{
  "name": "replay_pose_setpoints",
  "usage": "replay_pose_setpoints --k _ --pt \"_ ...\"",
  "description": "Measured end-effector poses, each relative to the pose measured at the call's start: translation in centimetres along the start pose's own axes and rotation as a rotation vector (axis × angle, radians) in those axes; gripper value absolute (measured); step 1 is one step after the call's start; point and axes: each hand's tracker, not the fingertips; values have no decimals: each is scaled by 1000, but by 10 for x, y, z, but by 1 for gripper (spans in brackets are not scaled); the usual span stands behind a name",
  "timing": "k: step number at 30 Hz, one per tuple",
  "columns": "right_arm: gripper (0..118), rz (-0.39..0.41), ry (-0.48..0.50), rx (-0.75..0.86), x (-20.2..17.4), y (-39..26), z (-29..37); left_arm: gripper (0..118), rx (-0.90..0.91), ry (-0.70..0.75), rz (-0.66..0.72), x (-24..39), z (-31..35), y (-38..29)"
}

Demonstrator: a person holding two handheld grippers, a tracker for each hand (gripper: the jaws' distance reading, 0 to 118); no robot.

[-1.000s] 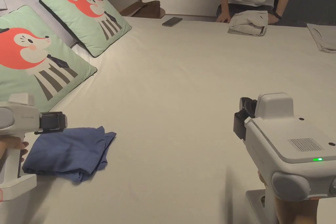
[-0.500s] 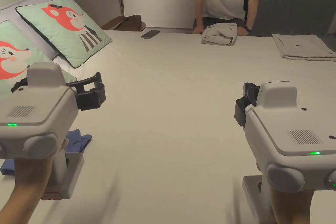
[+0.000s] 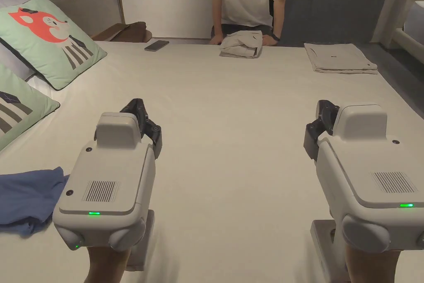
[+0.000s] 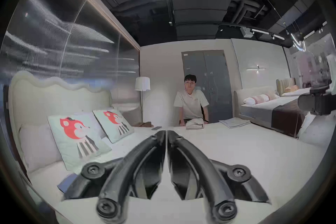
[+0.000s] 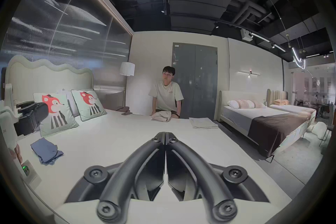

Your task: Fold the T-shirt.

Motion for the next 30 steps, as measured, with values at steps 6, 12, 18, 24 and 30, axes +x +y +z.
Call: replay_pose_setpoints --k 6,12,18,24,30 --pt "0 -3 -25 4 8 -3 8 0 -11 -7 32 8 -1 -3" --pt "0 -3 -33 4 10 -3 10 0 -16 -17 32 11 -1 -3" --pt "0 -4 -34 8 10 -2 11 0 -18 -24 27 11 1 -3" --pt "0 -1 -32 3 10 -3 11 0 -20 -22 34 10 0 -3" --pt "0 2 -34 1 10 -3 11 0 -24 -23 32 8 1 -4"
